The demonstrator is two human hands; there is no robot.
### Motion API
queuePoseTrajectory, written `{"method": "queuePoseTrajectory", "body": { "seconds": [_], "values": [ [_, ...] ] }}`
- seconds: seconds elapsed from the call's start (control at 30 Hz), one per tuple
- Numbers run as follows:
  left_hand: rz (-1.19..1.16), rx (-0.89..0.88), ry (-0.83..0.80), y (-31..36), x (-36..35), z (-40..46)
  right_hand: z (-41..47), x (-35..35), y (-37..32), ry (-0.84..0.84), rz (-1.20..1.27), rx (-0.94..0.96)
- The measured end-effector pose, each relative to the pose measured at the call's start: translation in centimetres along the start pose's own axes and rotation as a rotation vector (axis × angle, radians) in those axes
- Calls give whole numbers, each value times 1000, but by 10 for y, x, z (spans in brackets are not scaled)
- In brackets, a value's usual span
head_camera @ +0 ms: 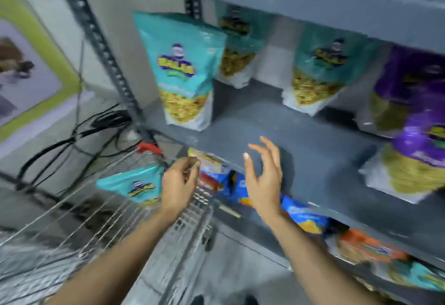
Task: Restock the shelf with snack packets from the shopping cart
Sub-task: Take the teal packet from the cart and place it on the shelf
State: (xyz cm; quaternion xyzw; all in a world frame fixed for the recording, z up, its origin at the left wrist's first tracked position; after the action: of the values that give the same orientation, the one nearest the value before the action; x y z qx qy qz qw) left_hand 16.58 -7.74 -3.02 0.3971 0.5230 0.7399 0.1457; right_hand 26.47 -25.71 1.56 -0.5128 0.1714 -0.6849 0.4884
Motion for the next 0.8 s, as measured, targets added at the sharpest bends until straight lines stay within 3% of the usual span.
{"method": "queuePoseTrajectory", "body": {
  "seconds": [0.1, 0.17, 0.23, 0.3, 0.37, 0.43, 0.57, 0.67, 0.8],
  "values": [
    [53, 166, 123, -69, 71, -16, -26, -84, -26, -211, -22, 22],
    [100, 328, 169, -117, 111, -26, -42, -140, -35, -455, -117, -76],
    [182, 498, 158, -162, 144, -32, -60, -193, -32, -774, -280, -193],
    [248, 660, 101, -197, 165, -34, -73, -236, -27, -949, -419, -162],
    [263, 781, 9, -228, 172, -32, -77, -269, -18, -990, -473, -197],
    [191, 830, -100, -252, 166, -23, -79, -301, 2, -995, -333, -302],
    [-91, 755, -193, -272, 141, -1, -81, -335, 32, -1027, -72, -495],
    [-354, 706, -111, -273, 118, 12, -84, -348, 36, -1088, -96, -510],
    [-306, 637, 14, -269, 105, 9, -82, -346, 29, -1071, -61, -455]
  ]
}}
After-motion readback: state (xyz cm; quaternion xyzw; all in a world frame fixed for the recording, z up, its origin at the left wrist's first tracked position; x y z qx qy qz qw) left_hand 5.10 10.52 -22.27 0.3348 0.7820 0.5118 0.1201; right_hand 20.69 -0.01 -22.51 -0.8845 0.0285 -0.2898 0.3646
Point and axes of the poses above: each hand's wrist, its own z-axis towards the middle knuckle, its own x-axis out of the back of the hand, y = z × x, the point moved 3 cm from there along z, towards the middle knuckle, and after that the axes turned 9 degrees about -z, right-handed, at the moved point
